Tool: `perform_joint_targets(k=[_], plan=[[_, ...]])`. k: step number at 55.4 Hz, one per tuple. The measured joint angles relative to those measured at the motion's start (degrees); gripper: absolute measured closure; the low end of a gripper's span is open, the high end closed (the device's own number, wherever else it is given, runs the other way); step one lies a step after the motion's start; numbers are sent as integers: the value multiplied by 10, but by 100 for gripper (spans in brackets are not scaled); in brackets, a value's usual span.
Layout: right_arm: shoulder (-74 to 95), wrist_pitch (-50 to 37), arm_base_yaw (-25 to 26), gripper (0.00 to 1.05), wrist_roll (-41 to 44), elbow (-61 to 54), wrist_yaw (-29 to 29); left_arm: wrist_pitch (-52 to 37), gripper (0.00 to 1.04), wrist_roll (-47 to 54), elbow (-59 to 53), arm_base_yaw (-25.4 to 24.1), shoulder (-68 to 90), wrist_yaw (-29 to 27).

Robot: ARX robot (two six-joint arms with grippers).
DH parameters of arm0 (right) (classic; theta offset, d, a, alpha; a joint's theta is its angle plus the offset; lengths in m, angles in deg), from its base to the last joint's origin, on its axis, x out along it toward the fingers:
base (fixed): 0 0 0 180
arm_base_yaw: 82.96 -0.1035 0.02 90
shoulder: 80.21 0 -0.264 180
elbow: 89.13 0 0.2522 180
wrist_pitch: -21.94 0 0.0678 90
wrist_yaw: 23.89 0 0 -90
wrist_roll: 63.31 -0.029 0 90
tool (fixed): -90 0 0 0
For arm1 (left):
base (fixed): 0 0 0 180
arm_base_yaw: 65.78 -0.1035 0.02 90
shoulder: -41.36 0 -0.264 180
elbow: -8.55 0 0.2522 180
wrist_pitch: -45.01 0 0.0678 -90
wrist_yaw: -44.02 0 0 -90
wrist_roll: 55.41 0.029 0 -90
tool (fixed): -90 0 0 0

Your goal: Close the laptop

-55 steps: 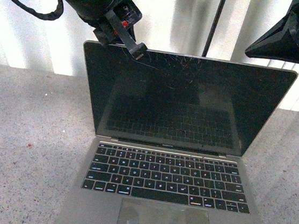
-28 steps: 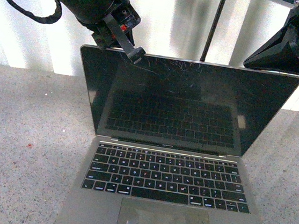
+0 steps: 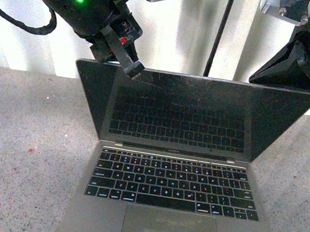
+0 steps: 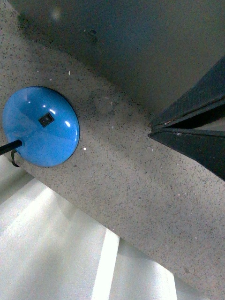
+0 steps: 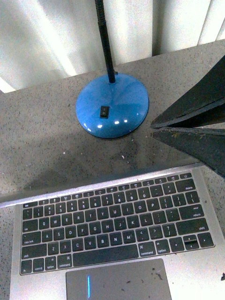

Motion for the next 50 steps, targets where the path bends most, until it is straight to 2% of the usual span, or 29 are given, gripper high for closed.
perform_joint_targets(k=[50], plan=[[-35,37,-7,102,43,-61,-1,-5,101,-9,-100,22,-47,21]])
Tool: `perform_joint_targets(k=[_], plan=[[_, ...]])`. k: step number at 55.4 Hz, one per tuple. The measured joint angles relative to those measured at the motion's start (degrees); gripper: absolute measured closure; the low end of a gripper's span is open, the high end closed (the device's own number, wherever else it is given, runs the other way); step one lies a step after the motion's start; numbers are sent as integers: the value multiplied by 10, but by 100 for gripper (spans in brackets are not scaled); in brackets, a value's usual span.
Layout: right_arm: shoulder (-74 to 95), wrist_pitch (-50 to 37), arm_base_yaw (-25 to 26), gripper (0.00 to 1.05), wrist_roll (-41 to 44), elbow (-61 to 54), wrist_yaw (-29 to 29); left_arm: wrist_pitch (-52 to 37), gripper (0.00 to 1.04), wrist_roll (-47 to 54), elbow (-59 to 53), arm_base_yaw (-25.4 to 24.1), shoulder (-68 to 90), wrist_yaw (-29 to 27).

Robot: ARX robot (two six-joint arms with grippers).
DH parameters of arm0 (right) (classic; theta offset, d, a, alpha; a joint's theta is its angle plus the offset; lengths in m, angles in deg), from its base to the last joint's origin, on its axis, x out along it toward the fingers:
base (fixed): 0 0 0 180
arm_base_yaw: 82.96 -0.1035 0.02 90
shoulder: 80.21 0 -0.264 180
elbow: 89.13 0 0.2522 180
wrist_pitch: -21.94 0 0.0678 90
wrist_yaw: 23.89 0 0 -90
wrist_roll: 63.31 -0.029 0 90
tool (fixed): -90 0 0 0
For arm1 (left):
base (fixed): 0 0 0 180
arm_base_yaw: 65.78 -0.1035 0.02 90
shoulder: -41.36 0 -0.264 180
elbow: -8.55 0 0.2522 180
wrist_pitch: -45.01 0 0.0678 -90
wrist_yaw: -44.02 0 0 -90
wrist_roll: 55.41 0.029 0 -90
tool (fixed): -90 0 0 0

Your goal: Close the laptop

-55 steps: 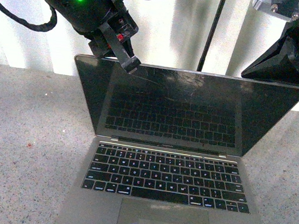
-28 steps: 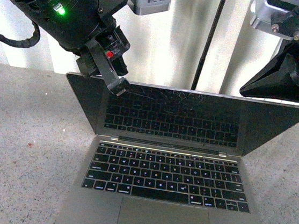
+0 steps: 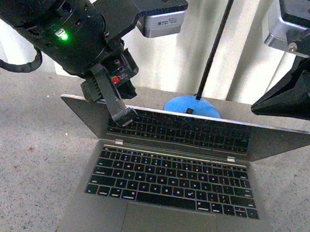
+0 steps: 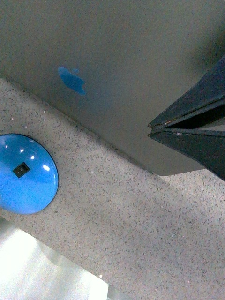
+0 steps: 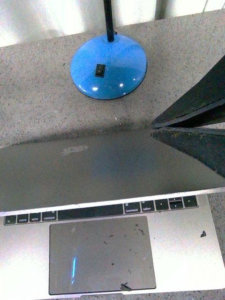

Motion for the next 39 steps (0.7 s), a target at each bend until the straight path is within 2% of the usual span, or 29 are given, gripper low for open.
perform_joint_targets(k=[39], plan=[[-3,-6,0,102,16,-43,2,-2,101,-3,-22,18,0,22]])
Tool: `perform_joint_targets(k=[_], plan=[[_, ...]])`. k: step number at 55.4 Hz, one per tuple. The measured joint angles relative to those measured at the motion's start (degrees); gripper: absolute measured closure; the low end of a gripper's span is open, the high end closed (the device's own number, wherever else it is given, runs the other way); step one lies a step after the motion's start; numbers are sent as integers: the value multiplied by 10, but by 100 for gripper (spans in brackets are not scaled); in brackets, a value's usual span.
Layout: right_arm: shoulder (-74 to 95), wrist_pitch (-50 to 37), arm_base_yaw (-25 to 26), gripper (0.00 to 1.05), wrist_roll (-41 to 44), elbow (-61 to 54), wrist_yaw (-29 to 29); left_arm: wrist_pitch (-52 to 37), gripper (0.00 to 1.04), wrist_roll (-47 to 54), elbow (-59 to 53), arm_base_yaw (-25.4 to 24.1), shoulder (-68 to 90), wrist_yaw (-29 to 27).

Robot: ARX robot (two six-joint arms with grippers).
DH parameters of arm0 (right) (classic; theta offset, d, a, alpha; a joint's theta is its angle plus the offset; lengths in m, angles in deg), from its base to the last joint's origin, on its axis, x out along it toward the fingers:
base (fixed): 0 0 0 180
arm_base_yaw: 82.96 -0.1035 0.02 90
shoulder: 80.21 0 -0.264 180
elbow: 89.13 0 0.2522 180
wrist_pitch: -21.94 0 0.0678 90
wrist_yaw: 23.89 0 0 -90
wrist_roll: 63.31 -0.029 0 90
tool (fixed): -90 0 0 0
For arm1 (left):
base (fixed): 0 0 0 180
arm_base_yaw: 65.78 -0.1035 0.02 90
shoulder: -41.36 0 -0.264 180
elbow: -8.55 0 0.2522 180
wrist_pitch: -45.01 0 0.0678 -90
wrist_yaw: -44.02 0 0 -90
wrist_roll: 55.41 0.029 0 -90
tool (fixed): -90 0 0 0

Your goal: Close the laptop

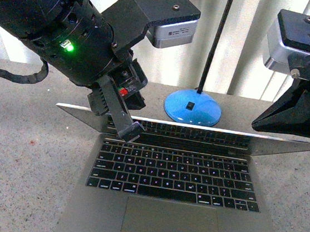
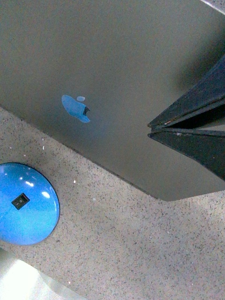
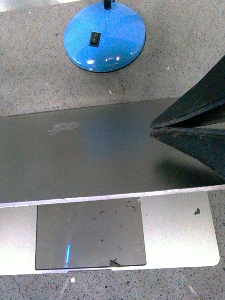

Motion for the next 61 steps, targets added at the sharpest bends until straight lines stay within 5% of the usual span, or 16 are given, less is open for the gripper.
perform_joint_targets(k=[61], plan=[[14,-25,15,102,30,-65,7,-42,101,-6,-40,8,37,21]])
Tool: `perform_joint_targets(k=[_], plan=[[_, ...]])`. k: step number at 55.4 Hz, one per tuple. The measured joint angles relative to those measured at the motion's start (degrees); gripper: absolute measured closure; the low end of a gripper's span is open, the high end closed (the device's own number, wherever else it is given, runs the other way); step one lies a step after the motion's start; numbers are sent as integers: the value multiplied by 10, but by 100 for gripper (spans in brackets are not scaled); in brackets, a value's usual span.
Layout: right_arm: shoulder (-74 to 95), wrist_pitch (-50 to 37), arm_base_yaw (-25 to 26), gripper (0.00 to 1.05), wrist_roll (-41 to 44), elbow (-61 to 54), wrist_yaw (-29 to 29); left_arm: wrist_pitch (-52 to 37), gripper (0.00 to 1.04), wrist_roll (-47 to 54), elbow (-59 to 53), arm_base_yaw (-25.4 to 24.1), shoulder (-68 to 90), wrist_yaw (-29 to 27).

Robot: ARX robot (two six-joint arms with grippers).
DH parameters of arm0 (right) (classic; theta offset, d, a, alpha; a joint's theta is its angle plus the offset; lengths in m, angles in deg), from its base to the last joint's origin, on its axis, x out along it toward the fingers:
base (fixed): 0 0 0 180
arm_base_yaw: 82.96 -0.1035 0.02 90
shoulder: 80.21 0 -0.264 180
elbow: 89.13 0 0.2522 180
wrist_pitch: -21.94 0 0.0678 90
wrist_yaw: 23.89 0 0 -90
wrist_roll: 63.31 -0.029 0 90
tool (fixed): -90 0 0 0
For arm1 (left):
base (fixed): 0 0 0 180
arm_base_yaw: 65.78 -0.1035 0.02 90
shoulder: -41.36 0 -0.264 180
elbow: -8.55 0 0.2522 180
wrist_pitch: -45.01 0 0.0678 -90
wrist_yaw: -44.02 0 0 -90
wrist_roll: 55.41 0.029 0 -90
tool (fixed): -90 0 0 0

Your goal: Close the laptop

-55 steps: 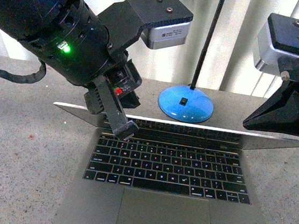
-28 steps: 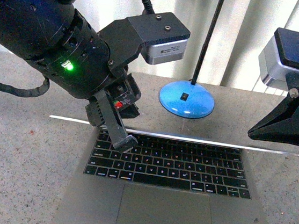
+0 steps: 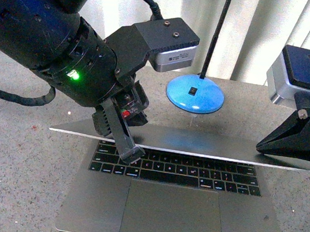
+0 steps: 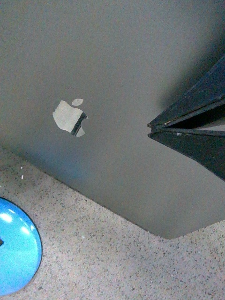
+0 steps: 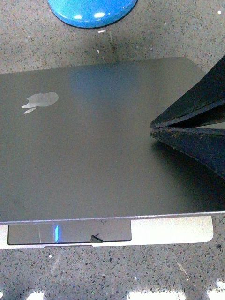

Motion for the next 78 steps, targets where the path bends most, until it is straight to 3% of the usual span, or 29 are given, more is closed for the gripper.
perform_joint_targets(k=[40,78], plan=[[42,-33,3,102,-11,-16,13,-39,101,-9,-33,4,33,23],[102,-142,-18,102,-50,-84,-1,-131,101,-25,-111,1,75,36]])
